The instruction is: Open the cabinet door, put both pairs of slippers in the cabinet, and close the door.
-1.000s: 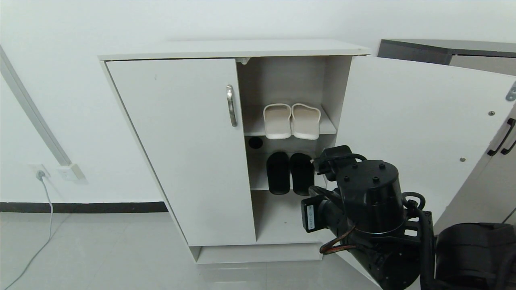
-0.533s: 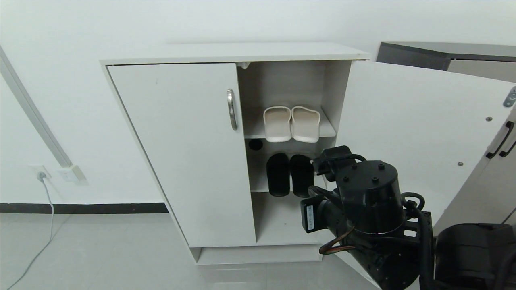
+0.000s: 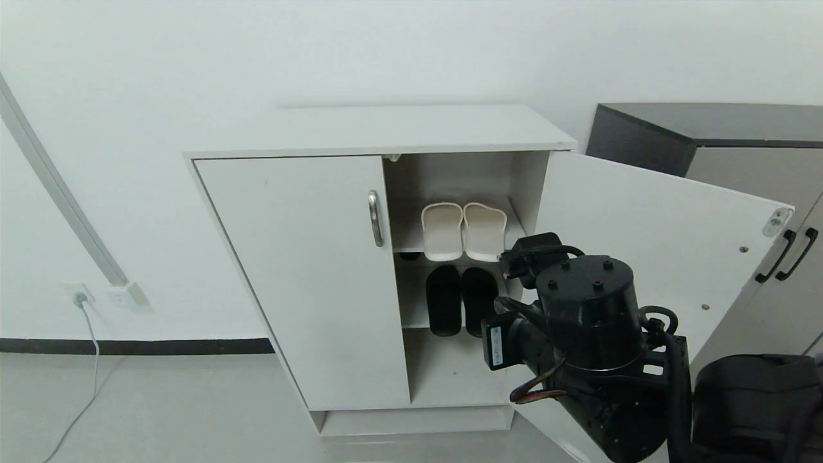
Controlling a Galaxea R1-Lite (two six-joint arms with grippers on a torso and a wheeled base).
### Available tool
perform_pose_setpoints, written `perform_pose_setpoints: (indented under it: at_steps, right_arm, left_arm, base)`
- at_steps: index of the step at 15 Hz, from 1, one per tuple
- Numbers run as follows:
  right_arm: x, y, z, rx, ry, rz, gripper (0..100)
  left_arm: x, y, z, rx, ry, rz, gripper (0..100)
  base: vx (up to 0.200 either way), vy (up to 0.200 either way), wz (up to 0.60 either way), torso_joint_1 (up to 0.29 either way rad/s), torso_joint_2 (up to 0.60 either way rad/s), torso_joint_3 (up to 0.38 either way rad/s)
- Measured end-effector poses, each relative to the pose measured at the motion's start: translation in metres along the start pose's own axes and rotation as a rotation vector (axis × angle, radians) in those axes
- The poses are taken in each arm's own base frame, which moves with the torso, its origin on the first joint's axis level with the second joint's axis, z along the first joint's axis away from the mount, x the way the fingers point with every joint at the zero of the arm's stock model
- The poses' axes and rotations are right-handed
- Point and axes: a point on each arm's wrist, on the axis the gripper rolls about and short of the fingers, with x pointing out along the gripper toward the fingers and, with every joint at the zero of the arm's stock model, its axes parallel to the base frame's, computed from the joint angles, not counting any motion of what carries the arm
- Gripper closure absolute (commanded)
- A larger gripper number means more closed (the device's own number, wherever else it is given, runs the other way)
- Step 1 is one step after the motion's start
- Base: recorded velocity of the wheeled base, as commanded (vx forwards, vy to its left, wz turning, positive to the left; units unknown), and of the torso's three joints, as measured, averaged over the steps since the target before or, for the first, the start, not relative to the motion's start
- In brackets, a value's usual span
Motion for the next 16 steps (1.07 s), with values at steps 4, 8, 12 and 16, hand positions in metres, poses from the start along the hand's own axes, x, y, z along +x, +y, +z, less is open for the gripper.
perform_pose_setpoints:
  at_steps: [4, 8, 12, 16]
  right_arm:
    - [-0.0001, 0.0, 0.0002, 0.001, -0.001, 0.0, 100]
    - [-0.0005, 0.0001, 0.0004, 0.001, -0.001, 0.001, 100]
    - [-0.0007, -0.0009, 0.0006, 0.002, -0.002, -0.001, 100]
    - [-0.0026, -0.0024, 0.0019, 0.0, -0.005, 0.0, 100]
  left_arm:
    - [0.0, 0.0, 0.0, 0.0, 0.0, 0.0, 100]
    - [0.0, 0.0, 0.0, -0.001, 0.0, 0.0, 100]
    - [0.0, 0.0, 0.0, 0.0, 0.0, 0.0, 100]
    - [0.0, 0.0, 0.0, -0.001, 0.0, 0.001, 100]
  base:
    - [0.0, 0.0, 0.0, 0.144, -0.47, -0.328]
    - [0.0, 0.0, 0.0, 0.172, -0.48, -0.317]
    - [0.0, 0.0, 0.0, 0.195, -0.51, -0.312]
    - [0.0, 0.0, 0.0, 0.217, -0.53, -0.316]
